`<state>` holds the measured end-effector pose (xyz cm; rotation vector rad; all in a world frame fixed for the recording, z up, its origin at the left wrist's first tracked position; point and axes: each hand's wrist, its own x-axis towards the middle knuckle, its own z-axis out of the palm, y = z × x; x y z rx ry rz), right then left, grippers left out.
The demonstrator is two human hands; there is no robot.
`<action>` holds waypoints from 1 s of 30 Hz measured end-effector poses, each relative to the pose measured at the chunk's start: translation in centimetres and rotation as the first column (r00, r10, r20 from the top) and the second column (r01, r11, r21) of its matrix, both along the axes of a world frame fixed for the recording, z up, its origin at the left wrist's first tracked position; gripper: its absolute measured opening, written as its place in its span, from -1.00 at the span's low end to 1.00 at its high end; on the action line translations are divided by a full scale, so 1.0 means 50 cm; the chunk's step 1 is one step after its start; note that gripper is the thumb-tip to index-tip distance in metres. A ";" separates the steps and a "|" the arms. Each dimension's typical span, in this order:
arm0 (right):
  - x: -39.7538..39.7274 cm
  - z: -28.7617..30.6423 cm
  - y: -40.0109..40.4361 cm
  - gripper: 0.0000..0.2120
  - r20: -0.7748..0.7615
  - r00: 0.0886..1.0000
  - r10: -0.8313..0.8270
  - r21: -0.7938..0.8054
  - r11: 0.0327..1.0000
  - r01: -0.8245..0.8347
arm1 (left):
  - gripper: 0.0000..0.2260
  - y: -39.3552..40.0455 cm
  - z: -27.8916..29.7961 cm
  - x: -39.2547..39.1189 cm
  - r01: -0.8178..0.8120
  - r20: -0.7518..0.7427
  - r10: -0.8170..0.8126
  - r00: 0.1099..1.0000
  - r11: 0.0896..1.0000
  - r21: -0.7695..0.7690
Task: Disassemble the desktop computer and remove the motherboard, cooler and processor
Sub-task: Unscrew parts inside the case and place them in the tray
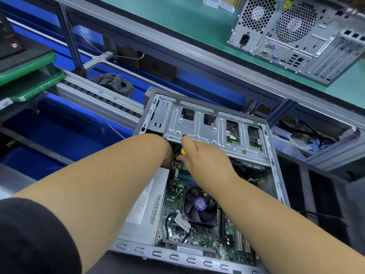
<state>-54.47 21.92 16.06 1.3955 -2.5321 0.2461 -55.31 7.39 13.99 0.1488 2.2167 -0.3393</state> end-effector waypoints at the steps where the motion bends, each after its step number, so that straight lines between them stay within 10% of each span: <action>1: -0.004 0.002 0.001 -0.74 -0.020 1.000 0.002 -0.003 1.000 -0.002 | -0.66 0.000 -0.001 0.001 0.000 -0.011 0.000 1.000 1.000 0.002; 30: -0.003 -0.013 0.006 -0.89 0.147 0.989 -0.024 -0.065 0.997 0.034 | -0.79 -0.004 -0.003 -0.009 -0.100 0.032 0.099 0.995 0.994 0.048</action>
